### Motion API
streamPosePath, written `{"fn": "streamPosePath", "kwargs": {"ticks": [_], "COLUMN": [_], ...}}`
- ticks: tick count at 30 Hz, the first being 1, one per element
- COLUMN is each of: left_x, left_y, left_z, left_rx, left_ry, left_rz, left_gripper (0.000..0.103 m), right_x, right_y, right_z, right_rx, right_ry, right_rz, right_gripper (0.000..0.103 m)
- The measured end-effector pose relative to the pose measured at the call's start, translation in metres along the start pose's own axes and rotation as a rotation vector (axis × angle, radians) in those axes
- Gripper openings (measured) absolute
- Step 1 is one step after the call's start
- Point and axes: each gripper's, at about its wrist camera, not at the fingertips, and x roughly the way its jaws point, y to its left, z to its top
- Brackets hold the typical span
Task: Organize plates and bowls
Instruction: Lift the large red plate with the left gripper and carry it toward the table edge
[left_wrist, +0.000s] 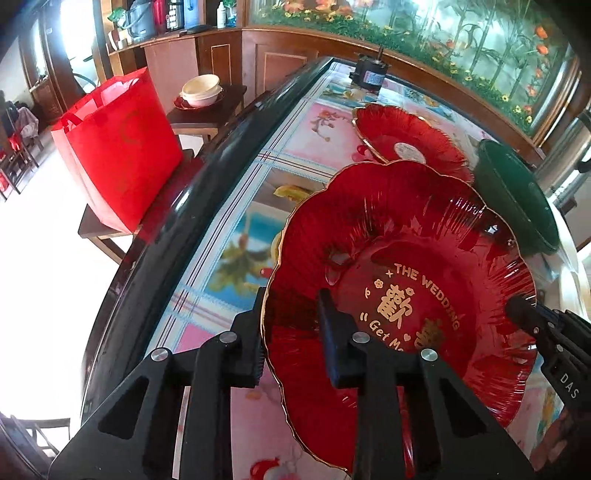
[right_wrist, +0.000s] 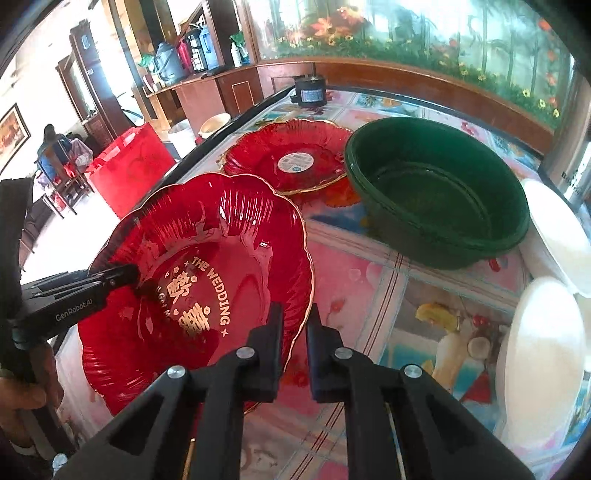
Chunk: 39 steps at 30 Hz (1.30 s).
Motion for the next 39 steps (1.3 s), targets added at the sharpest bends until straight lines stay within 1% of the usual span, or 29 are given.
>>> {"fn": "streamPosePath", "kwargs": {"ticks": [5,10,14,20,25,32,39], "left_x": [-0.027,-0.050,-0.061,-0.059,-0.053,-0.046,-0.045], "left_y": [0.004,0.015,0.022,0.030,0.034,0.033,0.032], "left_z": [-0.014,-0.035,-0.054,-0.072,-0.080,-0.086,-0.088], "left_rx": [0.007,0.015,0.019,0.012,0.002,0.004,0.009], "left_ry": [-0.022,-0.034,-0.049,-0.046,-0.031,-0.024,-0.036], "left_rz": [-0.023,-0.026,0.000,0.027,0.015,0.010,0.012], "left_gripper": [0.025,0.024,0.024,0.024,0.025,0.025,0.025], "right_x": [-0.022,-0.035,-0.033,-0.023,-0.020,-0.009,-0.009], "right_y": [0.009,0.024,0.034,0.046,0.050,0.048,0.048], "right_z": [-0.009,-0.024,-0.036,-0.048,-0.052,-0.059,-0.061], "right_rx": [-0.025,-0.040,-0.053,-0.067,-0.075,-0.067,-0.064], "right_ry": [-0.037,-0.042,-0.025,0.007,0.018,0.044,0.043], "right_rz": [0.005,0.032,0.044,0.048,0.041,0.035,0.033], "right_gripper": [0.012,0.013,0.013,0.015,0.016,0.016,0.016]}}
